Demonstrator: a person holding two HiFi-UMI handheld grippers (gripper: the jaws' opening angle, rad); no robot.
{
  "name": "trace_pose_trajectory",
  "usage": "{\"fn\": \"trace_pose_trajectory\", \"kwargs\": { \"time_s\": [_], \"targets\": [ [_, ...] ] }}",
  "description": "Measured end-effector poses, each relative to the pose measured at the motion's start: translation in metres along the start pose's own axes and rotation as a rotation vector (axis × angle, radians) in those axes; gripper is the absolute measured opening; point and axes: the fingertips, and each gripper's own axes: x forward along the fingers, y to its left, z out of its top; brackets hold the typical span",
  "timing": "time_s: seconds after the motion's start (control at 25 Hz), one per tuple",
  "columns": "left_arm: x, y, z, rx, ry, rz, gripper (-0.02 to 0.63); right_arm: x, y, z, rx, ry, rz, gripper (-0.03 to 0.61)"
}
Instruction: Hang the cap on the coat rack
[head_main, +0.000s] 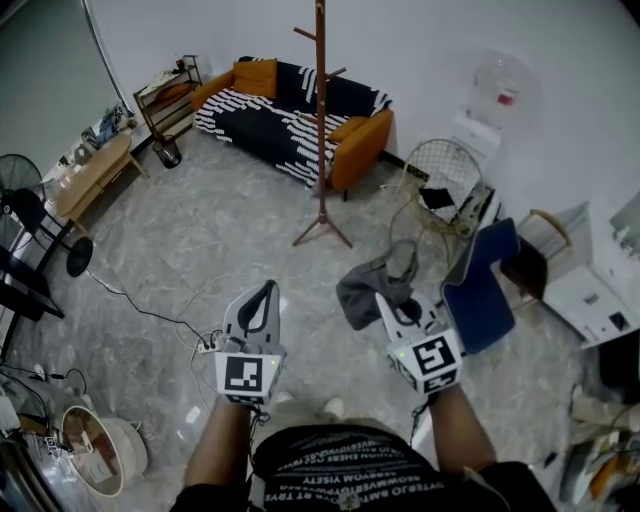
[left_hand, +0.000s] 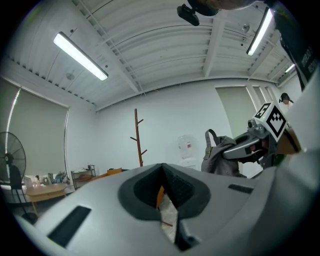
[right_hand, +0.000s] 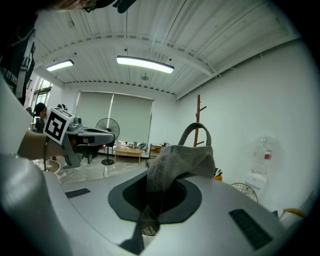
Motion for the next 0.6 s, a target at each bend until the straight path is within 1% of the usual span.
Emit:
{"fn": "trace_pose_trajectory", "kwargs": {
  "time_s": [0.24, 0.4, 0.6],
  "targets": [
    [0.003, 0.006, -0.003, -0.004, 0.000, 0.018, 0.000, 0.003, -0.010, -0.011, 0.021, 0.009, -0.015, 0.014],
    [0.004, 0.013, -0.007, -0.003, 0.003, 0.019, 0.000, 0.007, -0.010, -0.010, 0.013, -0.001, -0.024, 0.014],
    [0.014, 0.028, -0.017, -0.028, 0.010, 0.022, 0.000, 0.027, -0.005, -0.007, 0.001, -0.002, -0.022, 0.014]
  ]
}}
